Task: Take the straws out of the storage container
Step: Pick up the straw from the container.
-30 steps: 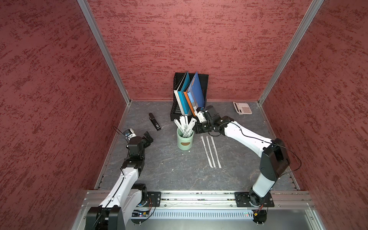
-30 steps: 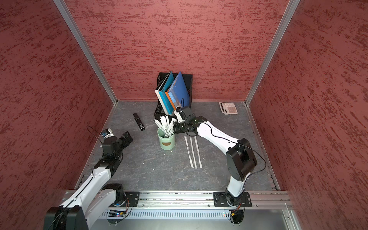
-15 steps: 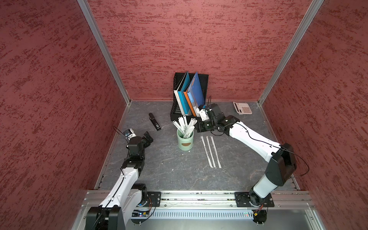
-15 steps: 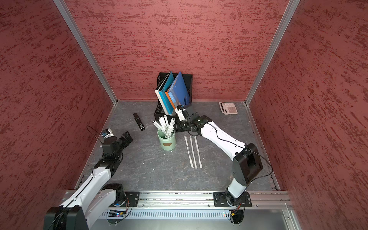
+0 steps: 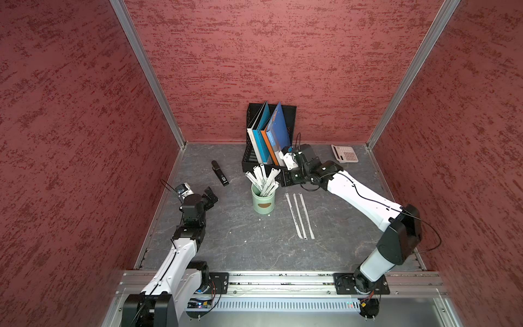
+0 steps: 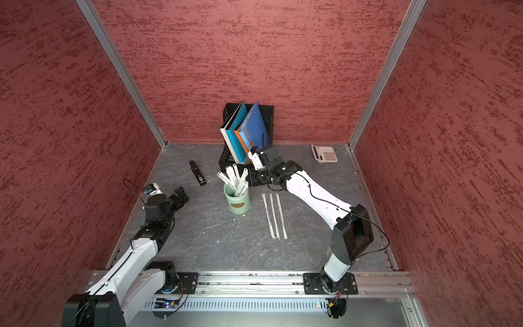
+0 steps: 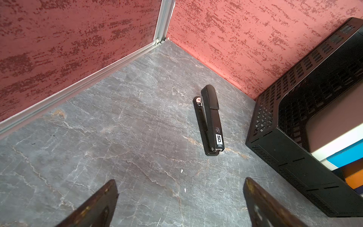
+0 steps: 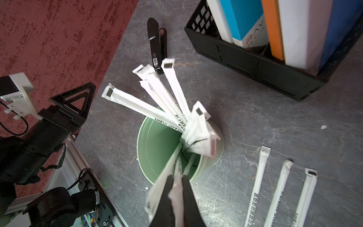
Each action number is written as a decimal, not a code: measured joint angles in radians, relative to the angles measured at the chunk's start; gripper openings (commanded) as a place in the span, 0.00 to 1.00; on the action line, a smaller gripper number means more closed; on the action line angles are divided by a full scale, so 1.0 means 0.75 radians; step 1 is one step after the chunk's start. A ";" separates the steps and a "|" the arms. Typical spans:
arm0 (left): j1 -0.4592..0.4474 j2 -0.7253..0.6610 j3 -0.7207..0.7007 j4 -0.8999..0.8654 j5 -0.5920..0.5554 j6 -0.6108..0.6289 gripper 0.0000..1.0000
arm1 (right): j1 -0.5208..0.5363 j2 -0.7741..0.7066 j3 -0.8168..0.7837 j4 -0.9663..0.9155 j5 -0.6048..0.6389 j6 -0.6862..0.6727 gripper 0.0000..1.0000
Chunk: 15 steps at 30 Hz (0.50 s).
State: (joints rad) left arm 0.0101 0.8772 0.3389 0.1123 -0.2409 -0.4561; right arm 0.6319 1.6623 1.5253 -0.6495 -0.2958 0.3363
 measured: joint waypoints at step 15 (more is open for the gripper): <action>0.001 -0.001 0.000 0.000 0.000 0.000 0.99 | 0.000 -0.003 0.050 -0.039 0.006 -0.024 0.01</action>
State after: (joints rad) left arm 0.0105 0.8768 0.3389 0.1123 -0.2409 -0.4561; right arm 0.6319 1.6604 1.5631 -0.6785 -0.2916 0.3183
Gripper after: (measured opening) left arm 0.995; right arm 0.048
